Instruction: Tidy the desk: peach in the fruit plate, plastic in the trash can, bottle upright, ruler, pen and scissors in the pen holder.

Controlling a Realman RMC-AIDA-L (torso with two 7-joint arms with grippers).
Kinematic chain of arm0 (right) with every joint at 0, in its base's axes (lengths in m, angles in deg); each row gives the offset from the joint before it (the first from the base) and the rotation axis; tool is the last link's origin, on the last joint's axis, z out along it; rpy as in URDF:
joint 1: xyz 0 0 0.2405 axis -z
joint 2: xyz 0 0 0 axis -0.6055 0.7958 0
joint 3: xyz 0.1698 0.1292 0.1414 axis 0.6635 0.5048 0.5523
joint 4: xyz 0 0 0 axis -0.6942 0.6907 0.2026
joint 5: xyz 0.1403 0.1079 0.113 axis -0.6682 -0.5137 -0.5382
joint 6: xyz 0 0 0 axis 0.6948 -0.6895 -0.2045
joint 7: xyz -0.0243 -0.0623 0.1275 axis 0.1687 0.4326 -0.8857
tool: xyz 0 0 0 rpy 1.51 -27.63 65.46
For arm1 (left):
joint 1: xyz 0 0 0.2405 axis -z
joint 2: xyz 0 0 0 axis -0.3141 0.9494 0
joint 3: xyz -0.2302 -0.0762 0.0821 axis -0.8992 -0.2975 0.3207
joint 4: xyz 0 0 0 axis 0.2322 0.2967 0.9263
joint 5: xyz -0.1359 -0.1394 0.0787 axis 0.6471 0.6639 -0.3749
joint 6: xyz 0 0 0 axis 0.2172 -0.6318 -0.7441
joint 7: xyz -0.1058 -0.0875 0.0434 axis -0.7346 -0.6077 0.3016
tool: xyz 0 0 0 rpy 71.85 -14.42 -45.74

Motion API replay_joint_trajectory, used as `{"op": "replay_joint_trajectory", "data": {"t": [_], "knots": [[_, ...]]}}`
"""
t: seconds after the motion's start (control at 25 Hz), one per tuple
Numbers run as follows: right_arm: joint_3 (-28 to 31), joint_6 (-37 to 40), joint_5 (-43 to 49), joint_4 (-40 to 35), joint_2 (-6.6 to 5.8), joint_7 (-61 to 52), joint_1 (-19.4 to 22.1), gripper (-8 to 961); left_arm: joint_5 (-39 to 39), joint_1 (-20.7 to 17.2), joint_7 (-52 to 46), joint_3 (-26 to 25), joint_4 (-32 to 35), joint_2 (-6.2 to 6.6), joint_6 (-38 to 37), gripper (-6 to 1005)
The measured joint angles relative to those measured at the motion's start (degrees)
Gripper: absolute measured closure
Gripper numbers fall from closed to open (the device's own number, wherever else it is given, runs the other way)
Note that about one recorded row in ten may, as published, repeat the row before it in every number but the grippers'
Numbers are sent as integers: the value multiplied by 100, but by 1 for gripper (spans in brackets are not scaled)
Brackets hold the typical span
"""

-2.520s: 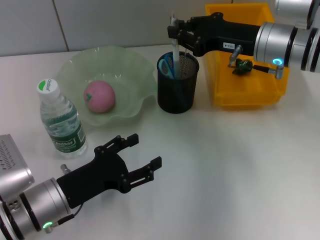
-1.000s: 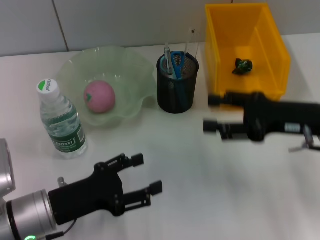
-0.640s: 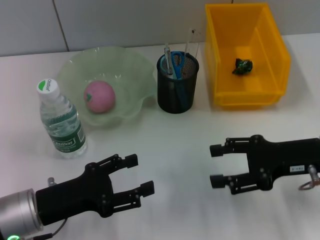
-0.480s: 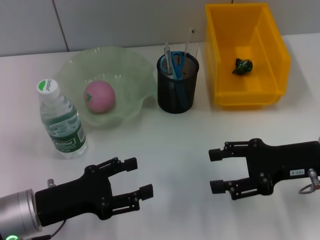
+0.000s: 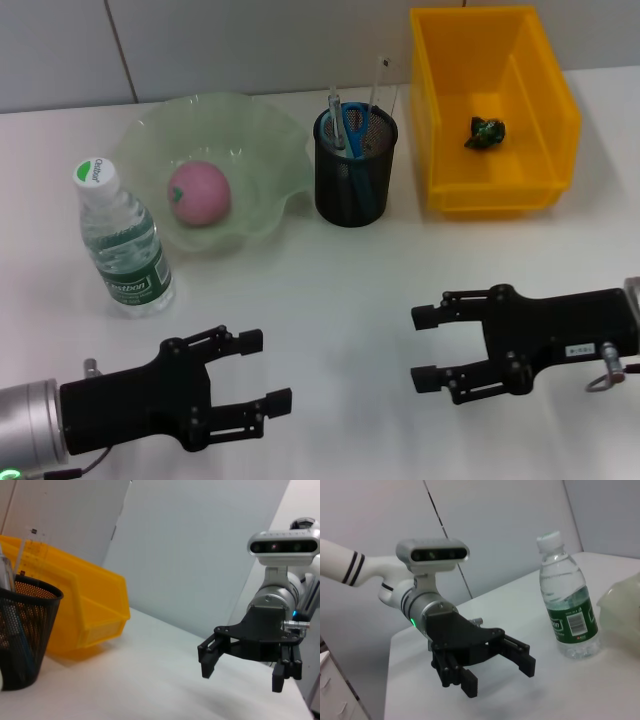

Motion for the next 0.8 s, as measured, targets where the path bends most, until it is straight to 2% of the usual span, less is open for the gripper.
{"op": "replay_joint_trajectory", "data": {"t": [0.24,0.8], "knots": [[-4,-202,26,-1,89,45,-22,149,-348,31,87,-325,-24,-8,-13,155],[36,-250,2,-3,147,74,-80,149,-358,125,91,-349,12,63,-88,155]]}}
